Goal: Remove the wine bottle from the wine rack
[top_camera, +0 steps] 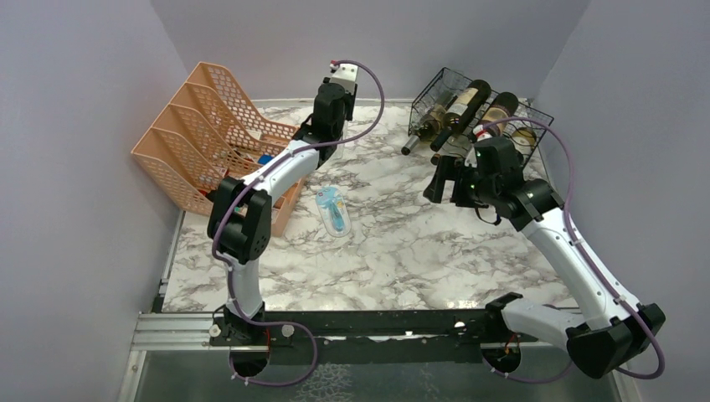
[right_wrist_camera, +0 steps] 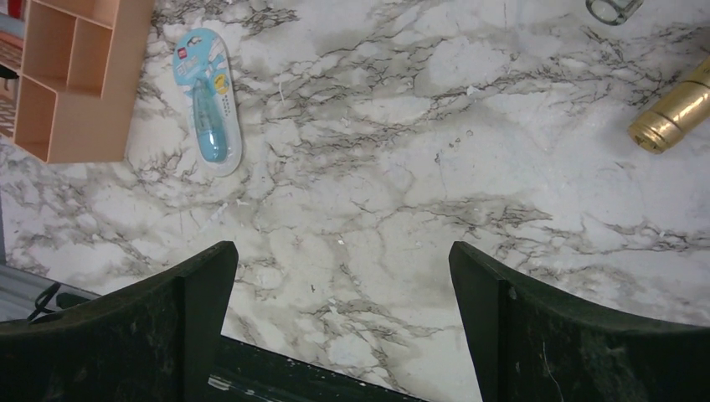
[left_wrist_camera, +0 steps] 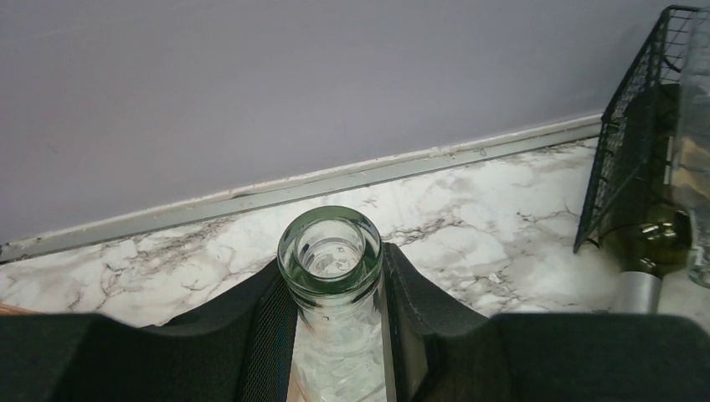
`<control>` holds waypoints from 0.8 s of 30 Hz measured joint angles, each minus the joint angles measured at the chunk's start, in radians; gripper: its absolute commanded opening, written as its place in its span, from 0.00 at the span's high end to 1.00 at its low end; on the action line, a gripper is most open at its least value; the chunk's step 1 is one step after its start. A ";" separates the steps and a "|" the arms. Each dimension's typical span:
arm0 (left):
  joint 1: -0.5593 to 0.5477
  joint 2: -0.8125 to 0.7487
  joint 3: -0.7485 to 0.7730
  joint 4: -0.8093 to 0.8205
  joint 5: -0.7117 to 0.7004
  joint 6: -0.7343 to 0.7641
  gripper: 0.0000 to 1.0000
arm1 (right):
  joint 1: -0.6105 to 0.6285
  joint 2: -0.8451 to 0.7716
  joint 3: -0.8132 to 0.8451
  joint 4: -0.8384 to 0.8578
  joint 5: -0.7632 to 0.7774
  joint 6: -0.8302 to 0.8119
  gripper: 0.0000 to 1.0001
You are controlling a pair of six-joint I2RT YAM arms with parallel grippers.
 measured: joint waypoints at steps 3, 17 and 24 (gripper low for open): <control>0.026 0.040 0.019 0.002 0.030 -0.001 1.00 | 0.000 -0.028 -0.003 0.015 0.001 -0.032 0.00; 0.061 0.095 0.058 0.001 0.120 -0.094 0.97 | 0.000 -0.029 -0.003 0.074 0.033 -0.116 0.00; 0.069 0.064 -0.016 0.069 0.124 -0.113 0.63 | 0.000 -0.019 -0.001 0.075 0.037 -0.125 0.01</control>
